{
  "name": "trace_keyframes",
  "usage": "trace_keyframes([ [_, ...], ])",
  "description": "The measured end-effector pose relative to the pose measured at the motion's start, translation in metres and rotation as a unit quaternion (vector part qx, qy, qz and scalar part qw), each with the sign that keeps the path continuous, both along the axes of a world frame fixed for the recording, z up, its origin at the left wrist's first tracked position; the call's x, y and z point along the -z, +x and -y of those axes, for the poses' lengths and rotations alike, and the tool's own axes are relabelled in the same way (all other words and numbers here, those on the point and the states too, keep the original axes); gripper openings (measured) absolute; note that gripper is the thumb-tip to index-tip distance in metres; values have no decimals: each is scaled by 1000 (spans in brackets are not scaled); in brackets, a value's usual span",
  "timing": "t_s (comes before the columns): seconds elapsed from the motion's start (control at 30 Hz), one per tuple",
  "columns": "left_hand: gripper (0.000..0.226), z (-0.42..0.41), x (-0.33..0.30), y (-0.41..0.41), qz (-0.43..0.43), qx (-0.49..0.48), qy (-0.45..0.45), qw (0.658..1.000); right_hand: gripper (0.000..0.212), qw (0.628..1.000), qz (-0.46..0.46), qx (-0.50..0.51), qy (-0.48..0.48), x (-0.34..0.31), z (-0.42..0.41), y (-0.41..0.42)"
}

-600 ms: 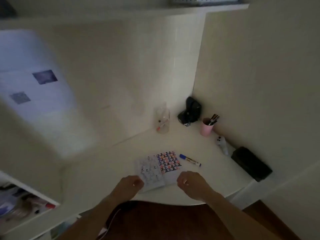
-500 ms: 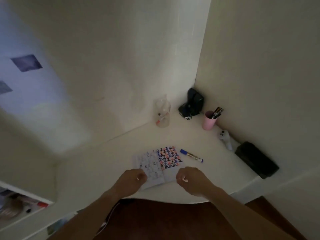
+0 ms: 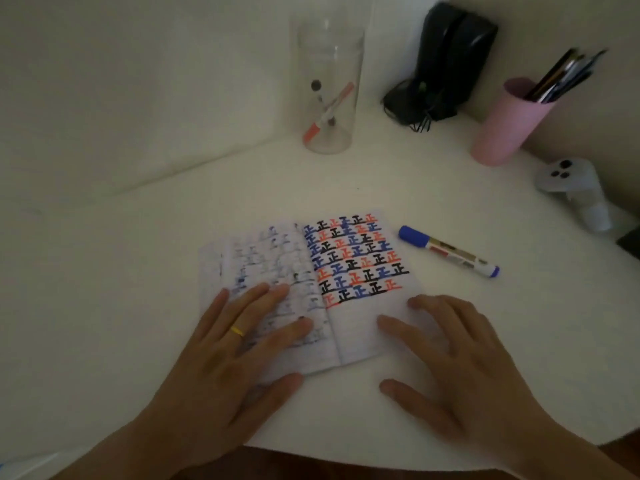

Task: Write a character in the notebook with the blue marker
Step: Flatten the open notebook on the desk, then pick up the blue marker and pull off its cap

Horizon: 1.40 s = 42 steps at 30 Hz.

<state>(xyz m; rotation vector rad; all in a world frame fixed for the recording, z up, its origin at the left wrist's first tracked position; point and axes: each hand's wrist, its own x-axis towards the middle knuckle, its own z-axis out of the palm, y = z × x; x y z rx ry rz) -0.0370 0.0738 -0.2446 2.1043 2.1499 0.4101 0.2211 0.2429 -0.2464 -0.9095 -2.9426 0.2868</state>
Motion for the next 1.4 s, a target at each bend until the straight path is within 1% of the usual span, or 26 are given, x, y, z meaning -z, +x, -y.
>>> trace_keyframes([
  [0.07, 53, -2, 8, 1, -10, -8, 23, 1000, 63, 998, -55, -4, 30, 13, 0, 3],
  [0.13, 53, -2, 11, 1, -16, -10, 33, 999, 61, 996, -82, -1, 42, 17, -1, 2],
  [0.23, 51, 0, 9, 4, -9, -9, 51, 999, 60, 994, -94, 3, 48, 13, 4, 0],
  [0.47, 47, 5, 10, 10, -44, -35, 84, 995, 57, 989, -135, 15, 64, 14, 8, 4],
  [0.57, 47, 19, 4, 24, -74, -73, 98, 990, 49, 987, -151, 42, 47, 8, 15, 12],
  [0.63, 50, 27, 5, 37, -92, -100, 104, 985, 41, 987, -144, 60, 36, 6, 22, 16],
  [0.7, 58, 29, 4, 50, -120, -127, 77, 982, 38, 986, -132, 87, 43, 6, 27, 17],
  [0.77, 59, 28, -8, 63, -150, -152, -9, 977, 35, 982, -133, 119, 59, 6, 30, 18],
  [0.83, 56, 27, -27, 73, -188, -137, -115, 966, 35, 980, -136, 133, 58, 7, 36, 18],
  [0.87, 56, 25, -38, 75, -206, -125, -147, 959, 35, 980, -139, 134, 58, 8, 38, 18],
  [0.93, 54, 22, -58, 72, -219, -112, -158, 956, 35, 978, -146, 135, 61, 9, 38, 18],
  [1.03, 45, 13, -66, 55, -200, -104, -87, 970, 33, 977, -158, 126, 66, 10, 37, 18],
  [1.1, 41, -4, -60, 40, -197, -98, -28, 975, 31, 978, -162, 113, 69, 13, 33, 18],
  [1.2, 40, -44, -42, 14, -173, -60, 53, 982, 31, 979, -158, 101, 85, 15, 26, 17],
  [1.3, 45, -80, -30, -7, -188, 11, 112, 976, 30, 989, -103, 69, 85, -4, 23, 13],
  [1.37, 40, -102, -20, -20, -179, 43, 142, 973, 28, 993, -45, 56, 91, -20, 6, 2],
  [1.4, 38, -111, -14, -25, -167, 54, 151, 973, 27, 993, -34, 50, 101, -29, -5, -4],
])
